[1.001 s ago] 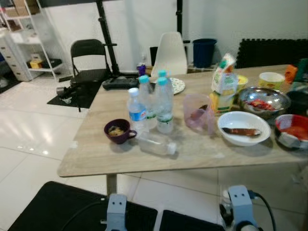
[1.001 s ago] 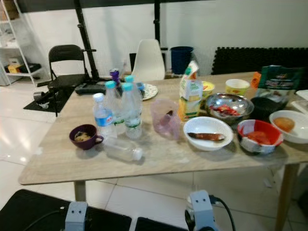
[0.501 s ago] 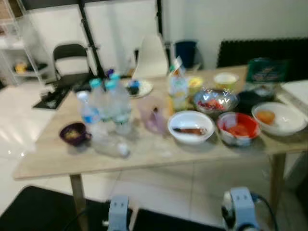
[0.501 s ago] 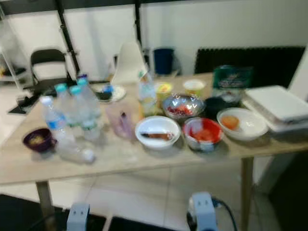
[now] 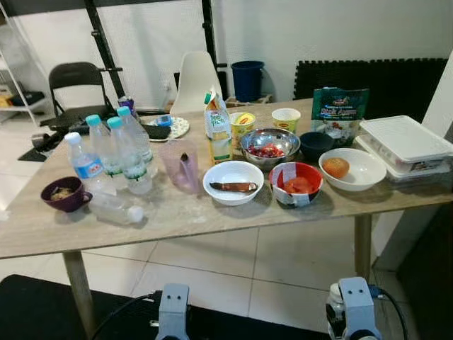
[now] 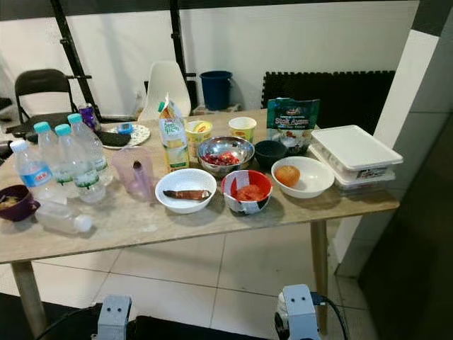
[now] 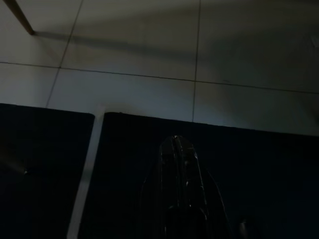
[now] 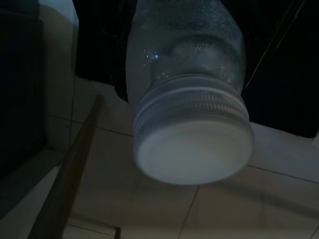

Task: Restocking fridge

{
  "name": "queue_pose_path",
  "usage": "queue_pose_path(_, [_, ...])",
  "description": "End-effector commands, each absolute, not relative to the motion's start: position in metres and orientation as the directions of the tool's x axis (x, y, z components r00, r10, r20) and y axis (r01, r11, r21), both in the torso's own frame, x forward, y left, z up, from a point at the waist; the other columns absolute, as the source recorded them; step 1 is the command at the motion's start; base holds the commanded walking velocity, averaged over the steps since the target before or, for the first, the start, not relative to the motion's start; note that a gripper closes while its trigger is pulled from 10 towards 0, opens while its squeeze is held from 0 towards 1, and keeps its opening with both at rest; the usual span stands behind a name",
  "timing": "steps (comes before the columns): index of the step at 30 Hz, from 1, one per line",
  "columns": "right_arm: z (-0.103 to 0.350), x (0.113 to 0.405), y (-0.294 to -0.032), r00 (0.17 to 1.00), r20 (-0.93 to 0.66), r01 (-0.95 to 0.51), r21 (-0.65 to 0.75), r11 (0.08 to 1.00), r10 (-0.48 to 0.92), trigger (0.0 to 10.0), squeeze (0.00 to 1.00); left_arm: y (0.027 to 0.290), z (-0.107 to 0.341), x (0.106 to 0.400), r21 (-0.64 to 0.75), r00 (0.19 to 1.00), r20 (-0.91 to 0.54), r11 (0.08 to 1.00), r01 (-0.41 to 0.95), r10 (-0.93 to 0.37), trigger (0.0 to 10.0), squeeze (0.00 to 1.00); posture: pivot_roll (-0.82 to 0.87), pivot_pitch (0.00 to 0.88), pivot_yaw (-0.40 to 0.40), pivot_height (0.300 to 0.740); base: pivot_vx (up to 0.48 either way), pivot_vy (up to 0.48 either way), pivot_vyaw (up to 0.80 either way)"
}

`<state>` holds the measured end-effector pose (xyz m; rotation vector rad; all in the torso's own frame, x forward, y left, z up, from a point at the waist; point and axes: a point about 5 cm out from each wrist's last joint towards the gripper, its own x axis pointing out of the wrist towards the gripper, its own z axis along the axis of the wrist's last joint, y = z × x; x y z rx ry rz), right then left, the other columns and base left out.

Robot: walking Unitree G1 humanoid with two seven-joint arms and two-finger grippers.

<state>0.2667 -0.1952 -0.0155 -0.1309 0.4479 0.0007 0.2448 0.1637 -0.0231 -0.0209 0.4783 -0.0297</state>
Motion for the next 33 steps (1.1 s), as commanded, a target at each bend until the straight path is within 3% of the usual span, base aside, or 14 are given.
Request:
queue_pose_path(1, [-0.012,0.270,-0.193,0.912,-0.411,-0.032,-0.119,0.992,-0.020,10.0,0.00,0.166,-0.027,0.240,-0.039,0.880,-0.474,0.999,0.010,-0.027,10.0,0.00,0.01,0.111,0.039,0.740,0.000,0.277,0.00])
queue_pose_path(6, [-0.011,0.271,-0.194,0.913,-0.407,-0.034,-0.122,0.992,-0.019,10.0,0.00,0.165,-0.026,0.241,-0.035,0.883,-0.469,0.999,0.011,-0.026,10.0,0.00,0.01,0.112,0.038,0.740,0.000,0.417,0.00])
queue_pose_path(14, [-0.016,0.267,-0.197,0.895,-0.445,-0.029,-0.119,0.992,-0.027,10.0,0.00,0.164,-0.025,0.244,-0.024,0.881,-0.471,0.999,0.031,-0.038,10.0,0.00,0.00,0.107,0.048,0.740,0.000,0.000,0.00])
queue_pose_path(33, [-0.019,0.261,-0.210,0.883,-0.454,0.079,-0.102,0.992,-0.117,10.0,0.00,0.159,-0.020,0.253,-0.007,0.884,-0.458,0.995,0.104,-0.095,10.0,0.00,-0.02,0.082,0.081,0.740,0.000,0.000,-0.76])
